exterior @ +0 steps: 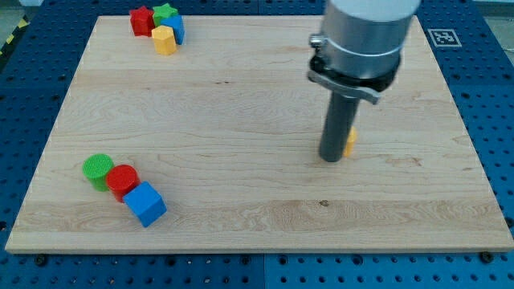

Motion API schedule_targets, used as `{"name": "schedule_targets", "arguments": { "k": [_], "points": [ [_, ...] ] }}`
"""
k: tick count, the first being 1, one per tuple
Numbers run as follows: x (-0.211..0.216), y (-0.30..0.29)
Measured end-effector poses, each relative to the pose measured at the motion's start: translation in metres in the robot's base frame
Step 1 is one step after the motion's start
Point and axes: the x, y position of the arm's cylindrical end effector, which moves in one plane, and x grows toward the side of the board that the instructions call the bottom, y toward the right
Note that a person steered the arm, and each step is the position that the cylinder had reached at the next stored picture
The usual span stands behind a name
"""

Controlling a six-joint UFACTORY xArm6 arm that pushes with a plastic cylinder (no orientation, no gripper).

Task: Move yellow heart to the center right

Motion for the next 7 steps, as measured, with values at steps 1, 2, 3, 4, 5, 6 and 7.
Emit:
{"name": "schedule_targets", "arguments": {
  "k": [1,2,3,4,5,6,7],
  "points": [
    [-0.013,0.032],
    [-0.033,0.053],
    [-0.035,0.051],
    [-0.028,0.033],
    [-0.030,0.013],
    [-0.049,0.011],
    [-0.061,0.016]
  ]
}}
